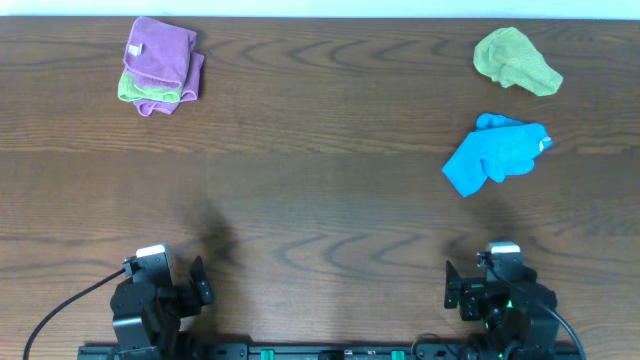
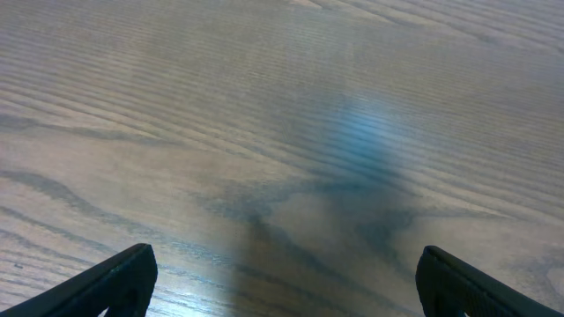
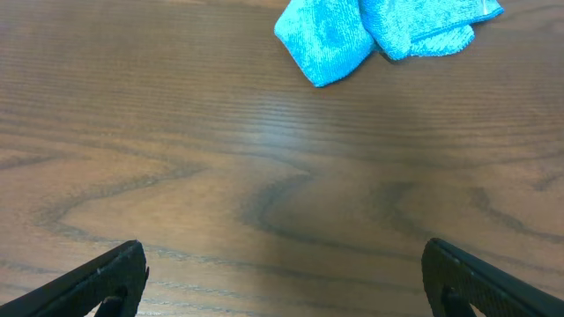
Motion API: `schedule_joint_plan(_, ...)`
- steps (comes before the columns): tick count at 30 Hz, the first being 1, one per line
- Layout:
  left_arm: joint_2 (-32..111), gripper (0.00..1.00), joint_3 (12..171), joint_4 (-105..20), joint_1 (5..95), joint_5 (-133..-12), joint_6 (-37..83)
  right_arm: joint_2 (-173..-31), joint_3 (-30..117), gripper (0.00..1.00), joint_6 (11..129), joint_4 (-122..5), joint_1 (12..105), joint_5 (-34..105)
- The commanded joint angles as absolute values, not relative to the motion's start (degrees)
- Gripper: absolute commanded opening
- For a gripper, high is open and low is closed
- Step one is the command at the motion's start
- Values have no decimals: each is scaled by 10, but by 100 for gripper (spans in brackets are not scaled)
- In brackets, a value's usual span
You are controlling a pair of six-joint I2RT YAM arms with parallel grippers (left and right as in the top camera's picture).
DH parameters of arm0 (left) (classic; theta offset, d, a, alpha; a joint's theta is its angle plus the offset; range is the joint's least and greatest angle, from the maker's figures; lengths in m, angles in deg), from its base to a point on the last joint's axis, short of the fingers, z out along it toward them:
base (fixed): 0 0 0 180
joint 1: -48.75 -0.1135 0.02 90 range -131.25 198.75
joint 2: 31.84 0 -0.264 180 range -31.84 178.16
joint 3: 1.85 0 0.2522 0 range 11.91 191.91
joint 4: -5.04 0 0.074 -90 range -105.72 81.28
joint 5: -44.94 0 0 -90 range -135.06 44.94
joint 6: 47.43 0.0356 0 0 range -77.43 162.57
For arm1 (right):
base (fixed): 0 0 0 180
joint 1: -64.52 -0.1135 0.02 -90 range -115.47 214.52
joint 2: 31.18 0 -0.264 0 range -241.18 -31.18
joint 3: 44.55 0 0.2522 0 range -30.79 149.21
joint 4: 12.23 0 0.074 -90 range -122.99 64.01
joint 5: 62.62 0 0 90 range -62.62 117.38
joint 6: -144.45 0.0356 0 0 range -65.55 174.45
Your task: Fold the cloth
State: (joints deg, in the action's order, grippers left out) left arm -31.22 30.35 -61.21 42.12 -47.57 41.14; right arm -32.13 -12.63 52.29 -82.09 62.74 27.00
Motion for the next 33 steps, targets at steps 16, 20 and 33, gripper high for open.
schedule_joint_plan(16,-316,95,303,-614,424,-463,418,-315,-132,99,516,-823,630,277)
schedule_joint_plan(20,-316,95,303,-614,424,-463,418,-315,-132,99,516,-823,630,276)
schedule_joint_plan(33,-316,95,303,-614,424,-463,418,-335,-112,99,565,-816,631,271)
